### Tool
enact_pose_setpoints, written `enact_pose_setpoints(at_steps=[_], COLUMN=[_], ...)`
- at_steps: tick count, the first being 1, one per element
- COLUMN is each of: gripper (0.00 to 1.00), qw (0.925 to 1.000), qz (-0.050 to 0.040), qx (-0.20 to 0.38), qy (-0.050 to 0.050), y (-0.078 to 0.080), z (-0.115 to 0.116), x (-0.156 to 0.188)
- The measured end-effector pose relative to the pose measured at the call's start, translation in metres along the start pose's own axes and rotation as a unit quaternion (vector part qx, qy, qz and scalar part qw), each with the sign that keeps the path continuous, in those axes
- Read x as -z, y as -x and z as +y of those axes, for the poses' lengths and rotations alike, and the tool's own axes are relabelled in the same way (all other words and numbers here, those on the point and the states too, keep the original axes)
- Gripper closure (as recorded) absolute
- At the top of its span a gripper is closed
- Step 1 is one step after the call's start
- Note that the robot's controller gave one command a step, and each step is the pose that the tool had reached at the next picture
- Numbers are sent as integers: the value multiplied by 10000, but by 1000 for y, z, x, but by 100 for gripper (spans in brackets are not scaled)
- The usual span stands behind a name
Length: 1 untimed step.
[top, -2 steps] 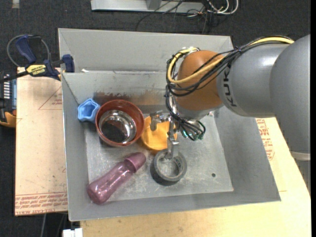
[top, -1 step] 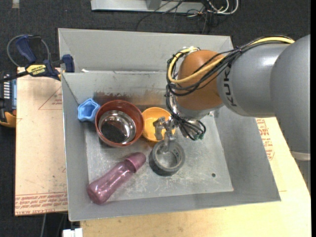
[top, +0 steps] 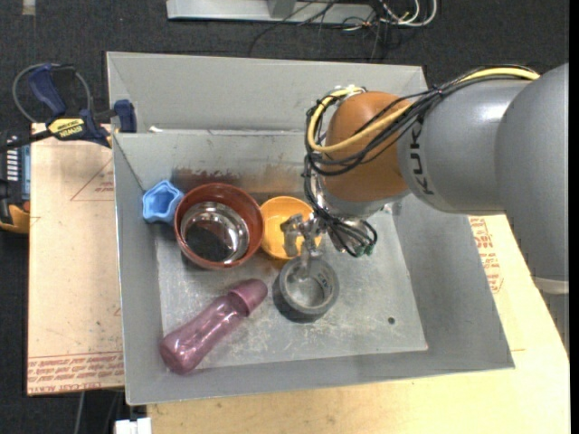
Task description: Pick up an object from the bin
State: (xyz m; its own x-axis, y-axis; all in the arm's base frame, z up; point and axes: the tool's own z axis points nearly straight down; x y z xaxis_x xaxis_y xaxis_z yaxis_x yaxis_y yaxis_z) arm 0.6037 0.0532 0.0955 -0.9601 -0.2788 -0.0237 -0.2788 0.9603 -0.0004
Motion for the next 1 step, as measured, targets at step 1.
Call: enact_pose_setpoints(at_steps=[1], gripper=[100], qw=[9998], qz=[-8], qx=[182], qy=[3], y=[-16], z=[-32], x=[112])
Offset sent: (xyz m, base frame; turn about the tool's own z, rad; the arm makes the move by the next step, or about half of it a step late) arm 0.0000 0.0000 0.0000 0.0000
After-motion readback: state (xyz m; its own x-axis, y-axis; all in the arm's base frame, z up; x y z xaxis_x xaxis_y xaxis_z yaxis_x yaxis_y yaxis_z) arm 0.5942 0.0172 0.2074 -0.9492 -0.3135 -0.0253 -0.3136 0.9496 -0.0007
